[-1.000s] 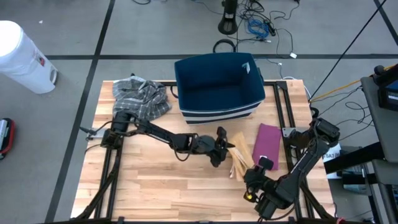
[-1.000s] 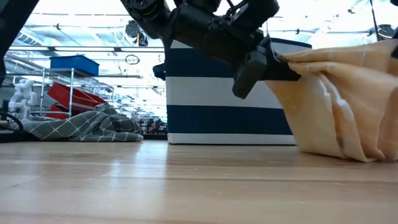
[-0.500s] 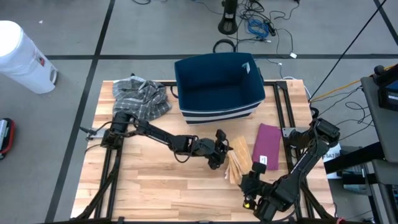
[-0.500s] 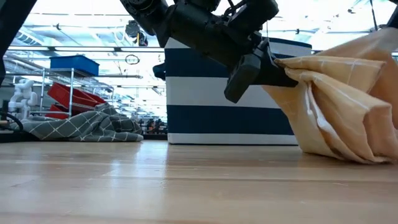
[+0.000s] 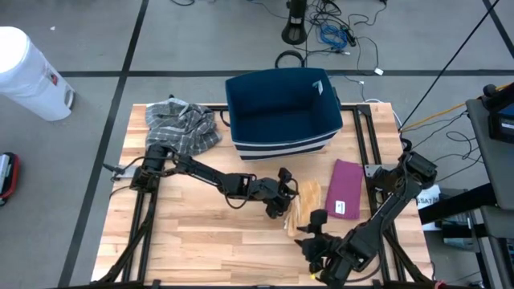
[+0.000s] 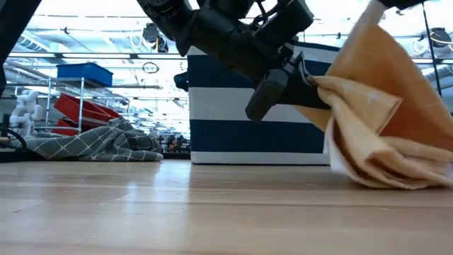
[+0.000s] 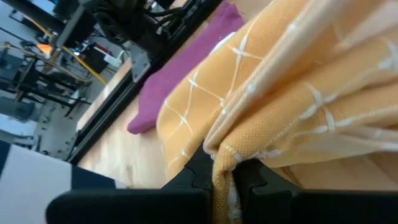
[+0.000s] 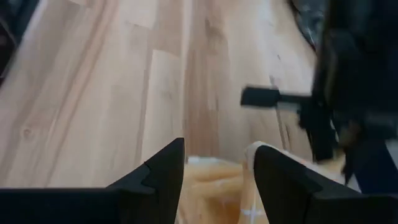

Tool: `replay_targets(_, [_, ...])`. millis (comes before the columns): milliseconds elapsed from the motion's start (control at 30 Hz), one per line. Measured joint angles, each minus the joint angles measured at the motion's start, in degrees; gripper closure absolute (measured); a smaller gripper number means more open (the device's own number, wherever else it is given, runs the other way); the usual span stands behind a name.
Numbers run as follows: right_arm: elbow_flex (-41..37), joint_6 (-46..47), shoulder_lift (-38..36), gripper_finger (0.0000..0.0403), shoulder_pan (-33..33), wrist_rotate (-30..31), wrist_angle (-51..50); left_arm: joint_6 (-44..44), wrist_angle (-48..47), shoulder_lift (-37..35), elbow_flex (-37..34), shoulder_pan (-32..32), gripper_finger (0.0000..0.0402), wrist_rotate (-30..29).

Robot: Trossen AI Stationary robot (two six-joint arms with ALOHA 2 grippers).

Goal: Fold towel
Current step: Fold the yellow towel

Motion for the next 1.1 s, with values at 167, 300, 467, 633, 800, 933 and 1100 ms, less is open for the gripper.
replay_targets(167, [0.6, -16.3, -0.2, 0.0232, -2.8, -9.3, 14.8, -0.4, -2.6, 0.3, -0.2, 0.8, 0.0386, -1.8])
replay_targets(300, [0.5, -28.4, -0.1, 0.0232, -5.2, -21.8, 25.2, -1.6, -3.6, 0.3, -0.2, 1.4, 0.0386, -1.5])
replay_targets(467, [0.4, -28.1, -1.5, 0.0232, -7.4, -32.0, 20.8, -3.7, -5.5, 0.2, -0.2, 2.0, 0.0386, 1.2])
replay_targets(633, [0.2, -24.1, -1.8, 0.0232, -8.2, -33.1, 12.9, -3.6, -6.0, 0.2, -0.2, 1.7, 0.0386, 1.7])
replay_targets(800, [0.2, -19.6, -1.9, 0.0232, -7.5, -33.6, 6.3, -3.2, -11.0, 0.2, -0.1, 1.8, 0.0386, 1.7])
replay_targets(933, [-0.6, -17.1, -1.9, 0.0232, -7.0, -34.6, 4.3, -2.3, -15.4, 0.2, -0.1, 1.7, 0.0386, 1.8])
replay_targets(1100, [-3.7, -17.8, -1.9, 0.0232, -7.2, -36.3, 5.6, -2.8, -17.0, 0.2, -0.2, 1.7, 0.0386, 3.0])
